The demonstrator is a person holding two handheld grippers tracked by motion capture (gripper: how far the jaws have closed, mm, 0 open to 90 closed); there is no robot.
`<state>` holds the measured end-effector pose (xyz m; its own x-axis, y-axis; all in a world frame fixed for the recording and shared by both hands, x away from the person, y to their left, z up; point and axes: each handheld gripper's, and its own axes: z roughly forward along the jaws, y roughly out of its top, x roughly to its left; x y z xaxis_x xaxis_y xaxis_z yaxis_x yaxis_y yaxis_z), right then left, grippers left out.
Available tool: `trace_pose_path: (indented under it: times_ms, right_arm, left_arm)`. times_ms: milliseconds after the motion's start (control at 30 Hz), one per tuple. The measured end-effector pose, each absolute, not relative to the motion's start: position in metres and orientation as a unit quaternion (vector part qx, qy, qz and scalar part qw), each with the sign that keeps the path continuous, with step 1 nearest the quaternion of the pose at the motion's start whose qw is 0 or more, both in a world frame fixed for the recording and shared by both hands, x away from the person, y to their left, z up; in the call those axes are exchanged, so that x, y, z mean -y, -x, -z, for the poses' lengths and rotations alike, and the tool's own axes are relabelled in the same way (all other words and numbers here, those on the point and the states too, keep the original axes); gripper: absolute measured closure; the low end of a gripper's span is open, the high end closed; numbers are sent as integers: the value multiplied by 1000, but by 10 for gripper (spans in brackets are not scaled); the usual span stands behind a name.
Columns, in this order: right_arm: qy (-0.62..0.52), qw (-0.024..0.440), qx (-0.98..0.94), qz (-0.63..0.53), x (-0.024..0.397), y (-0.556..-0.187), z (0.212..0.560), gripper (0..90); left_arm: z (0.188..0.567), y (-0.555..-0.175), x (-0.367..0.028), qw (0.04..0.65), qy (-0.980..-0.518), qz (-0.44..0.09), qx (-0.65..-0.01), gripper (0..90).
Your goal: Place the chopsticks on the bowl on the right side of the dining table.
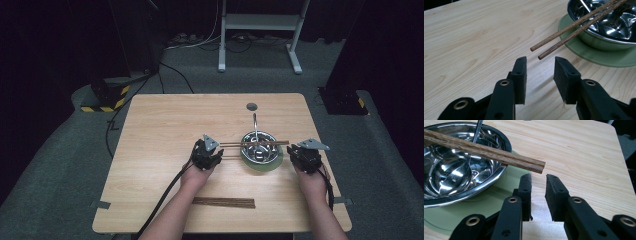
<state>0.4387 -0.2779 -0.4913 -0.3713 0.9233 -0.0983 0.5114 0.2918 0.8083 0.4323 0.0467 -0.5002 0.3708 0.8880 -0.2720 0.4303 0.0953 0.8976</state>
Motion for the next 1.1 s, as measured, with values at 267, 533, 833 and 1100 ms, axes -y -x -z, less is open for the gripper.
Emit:
trace_pose_path:
  times_ms: [267,533,833,1100]
  right_arm:
    - [-481,293,-747,-354,277,-442,495,723]
    - [-475,298,-746,-359,276,-443,495,711]
    - [-473,296,-748,-360,275,-444,496,715]
    - [-472,296,-748,-361,274,-443,496,719]
  left_arm:
    - [505,-433,-44,527,-631,-208,-530,753]
    - [505,-436,-45,525,-636,-208,-526,789]
    - [505,-441,-46,530,-627,-210,-531,808]
    - [503,-443,-45,523,-632,-210,-531,819]
